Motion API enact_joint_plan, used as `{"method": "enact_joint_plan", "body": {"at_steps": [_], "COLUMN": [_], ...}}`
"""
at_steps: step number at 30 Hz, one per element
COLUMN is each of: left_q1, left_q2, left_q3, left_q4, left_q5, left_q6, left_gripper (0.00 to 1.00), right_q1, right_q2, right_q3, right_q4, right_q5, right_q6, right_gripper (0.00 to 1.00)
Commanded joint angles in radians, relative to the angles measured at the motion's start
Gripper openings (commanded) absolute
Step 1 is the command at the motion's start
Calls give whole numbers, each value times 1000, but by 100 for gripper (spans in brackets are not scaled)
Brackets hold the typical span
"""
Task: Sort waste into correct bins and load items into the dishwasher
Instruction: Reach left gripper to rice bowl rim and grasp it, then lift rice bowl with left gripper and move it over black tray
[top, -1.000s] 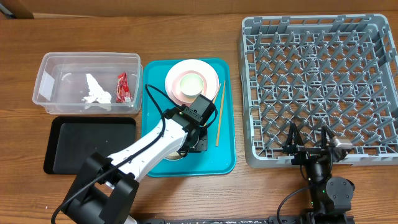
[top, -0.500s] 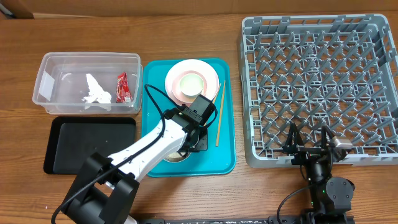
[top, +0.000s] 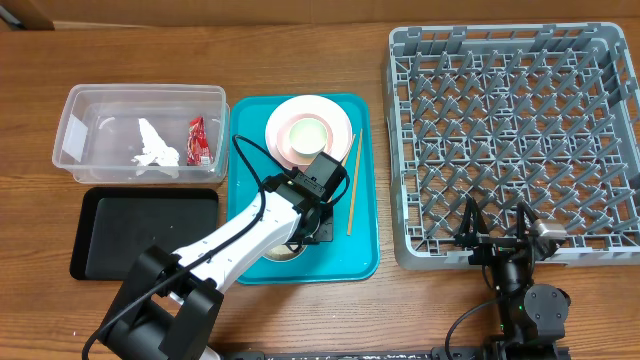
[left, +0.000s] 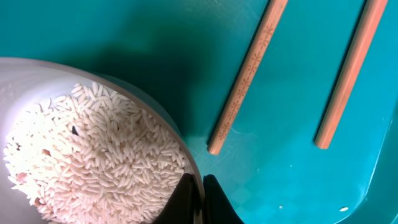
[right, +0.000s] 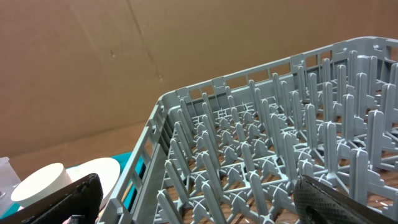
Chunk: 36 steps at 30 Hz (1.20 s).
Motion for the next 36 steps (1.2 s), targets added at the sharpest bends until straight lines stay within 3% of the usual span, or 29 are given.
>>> {"method": "enact_joint_plan", "body": {"at_steps": [1, 36], "left_q1": [-6, -7], "left_q2": [4, -3], "left_q3": [-11, 228], "left_q4": [-3, -201], "left_q5": [16, -183], "left_q6": [-1, 42], "left_gripper": [4, 4], "right_q1": [5, 5], "right_q2": [-10, -10], "right_q3": [-10, -10], "right_q4": [6, 6], "right_q5": [11, 11], "right_q6": [-6, -6], "right_gripper": [100, 100]}}
